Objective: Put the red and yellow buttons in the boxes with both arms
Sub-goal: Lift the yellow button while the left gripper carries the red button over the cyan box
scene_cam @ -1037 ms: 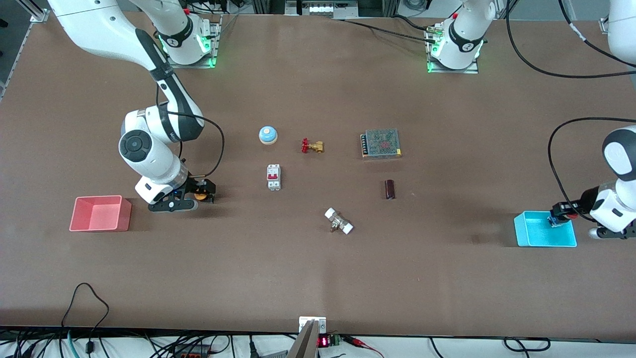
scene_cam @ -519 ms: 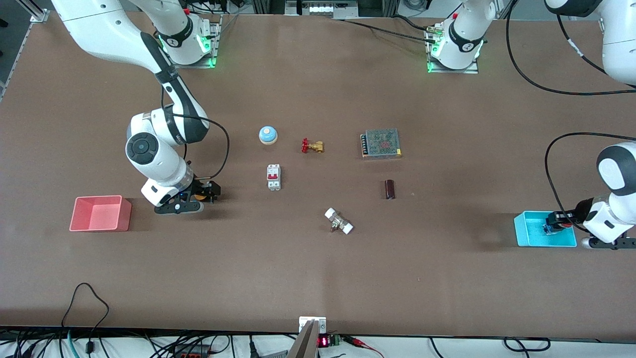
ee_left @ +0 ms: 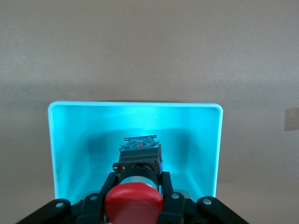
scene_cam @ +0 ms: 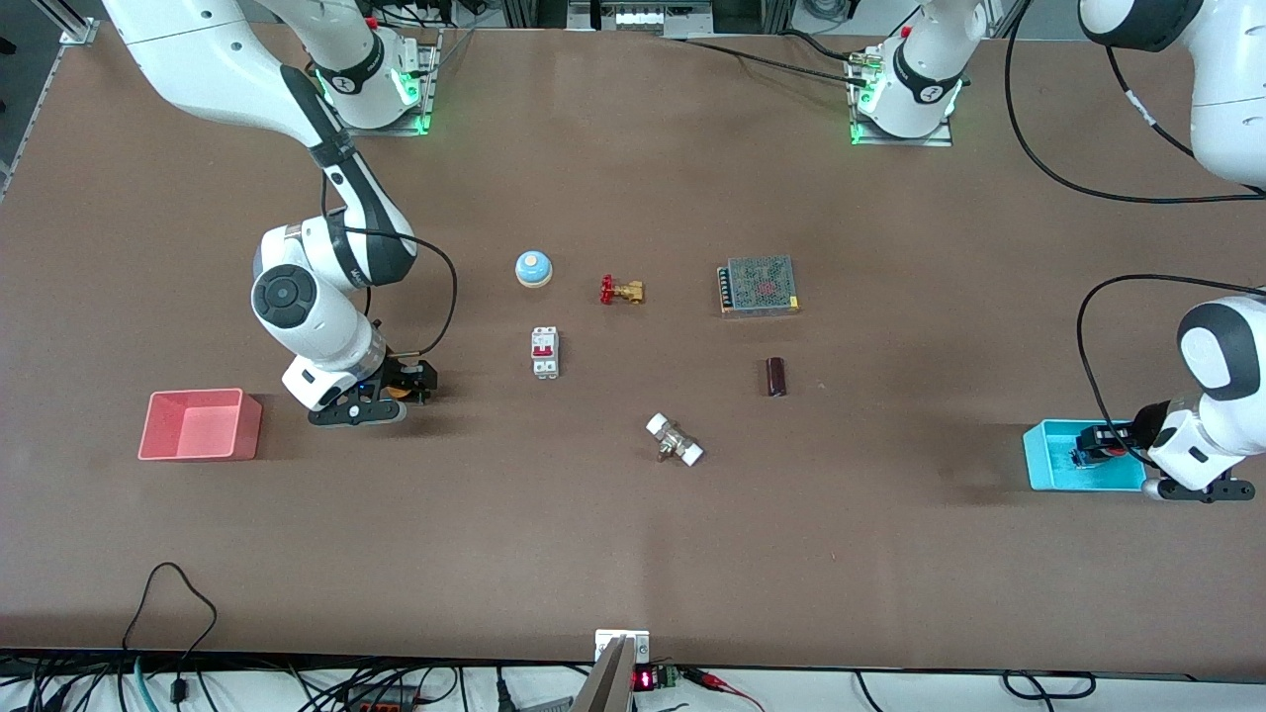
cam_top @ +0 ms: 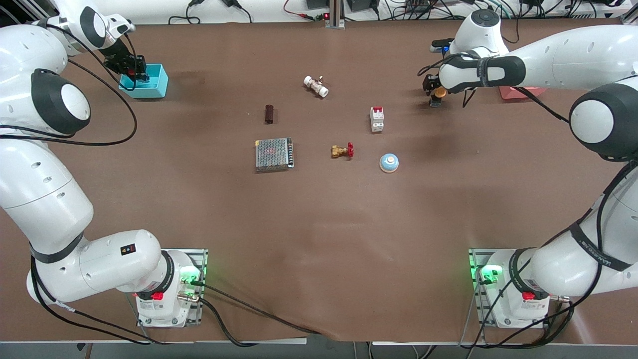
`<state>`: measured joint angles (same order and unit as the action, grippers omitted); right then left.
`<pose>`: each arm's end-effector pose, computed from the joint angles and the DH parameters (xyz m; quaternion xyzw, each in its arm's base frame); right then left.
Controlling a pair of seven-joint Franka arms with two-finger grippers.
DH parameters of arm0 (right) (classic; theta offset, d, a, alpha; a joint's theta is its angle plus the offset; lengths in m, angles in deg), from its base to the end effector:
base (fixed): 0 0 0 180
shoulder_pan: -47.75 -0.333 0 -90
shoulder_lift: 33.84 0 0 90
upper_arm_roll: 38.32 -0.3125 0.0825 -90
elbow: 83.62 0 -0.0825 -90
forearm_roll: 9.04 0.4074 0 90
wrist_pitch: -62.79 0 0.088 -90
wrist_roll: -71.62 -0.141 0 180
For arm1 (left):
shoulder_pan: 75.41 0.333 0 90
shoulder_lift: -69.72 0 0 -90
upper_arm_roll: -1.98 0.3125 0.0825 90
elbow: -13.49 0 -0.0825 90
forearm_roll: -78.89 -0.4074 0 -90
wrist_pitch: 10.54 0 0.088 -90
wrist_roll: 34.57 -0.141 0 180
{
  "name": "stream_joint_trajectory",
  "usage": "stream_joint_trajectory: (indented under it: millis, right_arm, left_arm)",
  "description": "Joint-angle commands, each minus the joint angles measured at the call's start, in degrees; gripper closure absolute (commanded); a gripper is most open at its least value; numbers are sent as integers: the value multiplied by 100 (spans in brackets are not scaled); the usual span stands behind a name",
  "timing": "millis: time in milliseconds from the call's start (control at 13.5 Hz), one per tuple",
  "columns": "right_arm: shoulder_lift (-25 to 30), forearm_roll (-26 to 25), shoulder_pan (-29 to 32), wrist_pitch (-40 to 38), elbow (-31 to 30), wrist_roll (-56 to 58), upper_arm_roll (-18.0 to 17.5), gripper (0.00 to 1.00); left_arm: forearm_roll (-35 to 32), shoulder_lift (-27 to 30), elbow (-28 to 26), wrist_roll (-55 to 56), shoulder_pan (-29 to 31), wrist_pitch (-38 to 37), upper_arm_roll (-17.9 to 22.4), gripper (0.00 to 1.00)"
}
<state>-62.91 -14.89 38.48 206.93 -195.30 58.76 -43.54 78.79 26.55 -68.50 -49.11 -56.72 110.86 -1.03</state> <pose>0.6220 0.1595 0.1685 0.9983 0.0482 0.0326 0.0016 0.7044 0.2034 0.1914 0.9992 0.0160 -0.0267 0.0253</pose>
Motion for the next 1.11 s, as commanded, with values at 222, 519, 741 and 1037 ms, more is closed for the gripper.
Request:
stream_joint_trajectory:
  millis: [222, 519, 741, 1037]
  right_arm:
    - [-55, -39, -13, -132, -29, 187, 3, 56]
    - [-37, -31, 5, -150, 14, 187, -5, 76]
    - [111, -13, 40, -202, 76, 187, -5, 80]
    - [858, -13, 601, -1737, 628, 895, 12, 80]
  left_arm:
    - [-34, -367, 289, -127, 12, -107, -7, 74]
    - [-34, -473, 289, -136, 21, 253, 19, 67]
    - [-34, -508, 289, -145, 38, 297, 19, 60]
    - [-25, -517, 272, -101, 30, 297, 19, 0]
